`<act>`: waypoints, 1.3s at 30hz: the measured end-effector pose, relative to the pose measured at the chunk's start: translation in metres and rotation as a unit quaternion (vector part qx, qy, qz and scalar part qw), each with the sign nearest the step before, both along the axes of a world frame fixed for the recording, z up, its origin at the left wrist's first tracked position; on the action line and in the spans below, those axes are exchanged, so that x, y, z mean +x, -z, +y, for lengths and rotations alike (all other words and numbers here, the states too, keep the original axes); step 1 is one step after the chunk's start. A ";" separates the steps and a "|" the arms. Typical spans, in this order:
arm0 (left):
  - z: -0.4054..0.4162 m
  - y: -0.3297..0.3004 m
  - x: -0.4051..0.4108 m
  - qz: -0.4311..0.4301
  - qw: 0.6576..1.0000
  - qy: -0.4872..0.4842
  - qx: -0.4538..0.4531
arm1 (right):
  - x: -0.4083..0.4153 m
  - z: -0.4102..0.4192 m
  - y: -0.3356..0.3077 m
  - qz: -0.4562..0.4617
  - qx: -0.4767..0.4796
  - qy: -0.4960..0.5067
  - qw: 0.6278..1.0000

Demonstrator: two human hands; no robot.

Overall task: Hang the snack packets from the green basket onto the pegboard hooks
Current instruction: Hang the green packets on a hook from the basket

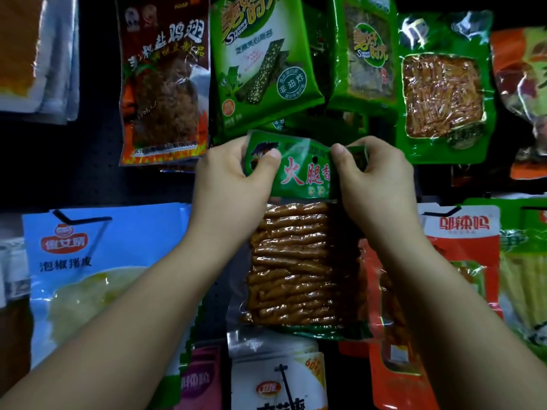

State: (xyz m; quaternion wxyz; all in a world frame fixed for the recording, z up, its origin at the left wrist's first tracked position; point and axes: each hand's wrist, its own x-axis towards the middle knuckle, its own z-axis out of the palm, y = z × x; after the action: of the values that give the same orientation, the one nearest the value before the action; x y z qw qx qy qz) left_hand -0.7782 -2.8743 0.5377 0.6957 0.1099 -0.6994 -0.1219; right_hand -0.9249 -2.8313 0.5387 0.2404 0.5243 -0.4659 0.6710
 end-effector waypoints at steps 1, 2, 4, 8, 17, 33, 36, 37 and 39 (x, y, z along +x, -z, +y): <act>-0.001 -0.002 -0.001 -0.001 1.000 0.001 0.002 | 0.000 0.000 -0.002 0.001 0.000 0.004 1.000; -0.002 -0.003 -0.002 0.000 1.000 0.006 0.004 | 0.000 0.000 -0.003 0.003 0.001 0.009 1.000; -0.004 -0.004 -0.002 0.006 1.000 0.025 0.011 | 0.000 0.000 -0.007 0.009 0.004 0.019 1.000; -0.006 -0.003 -0.002 0.027 0.998 0.054 0.022 | 0.001 0.001 -0.011 0.018 0.002 0.031 0.999; -0.019 -0.003 -0.002 0.006 0.998 0.030 0.050 | 0.000 -0.004 -0.013 0.024 0.027 0.053 0.998; -0.092 0.050 -0.012 -0.031 0.966 -0.017 0.258 | 0.003 -0.064 0.054 0.024 0.072 -0.016 0.997; -0.107 0.051 -0.019 -0.012 0.960 -0.044 0.275 | -0.005 -0.088 0.060 -0.062 0.108 -0.072 0.990; -0.112 0.051 -0.021 -0.006 0.957 -0.049 0.286 | -0.008 -0.097 0.060 -0.100 0.129 -0.097 0.982; -0.123 0.050 -0.026 0.015 0.949 -0.049 0.312 | -0.015 -0.117 0.061 -0.190 0.181 -0.166 0.950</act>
State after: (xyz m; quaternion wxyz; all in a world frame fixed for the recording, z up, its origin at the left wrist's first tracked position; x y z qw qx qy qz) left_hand -0.8040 -2.9974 0.4877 0.6421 0.3533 -0.6100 -0.3012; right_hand -0.9395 -2.9484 0.4779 -0.0667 0.4920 -0.5229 0.6929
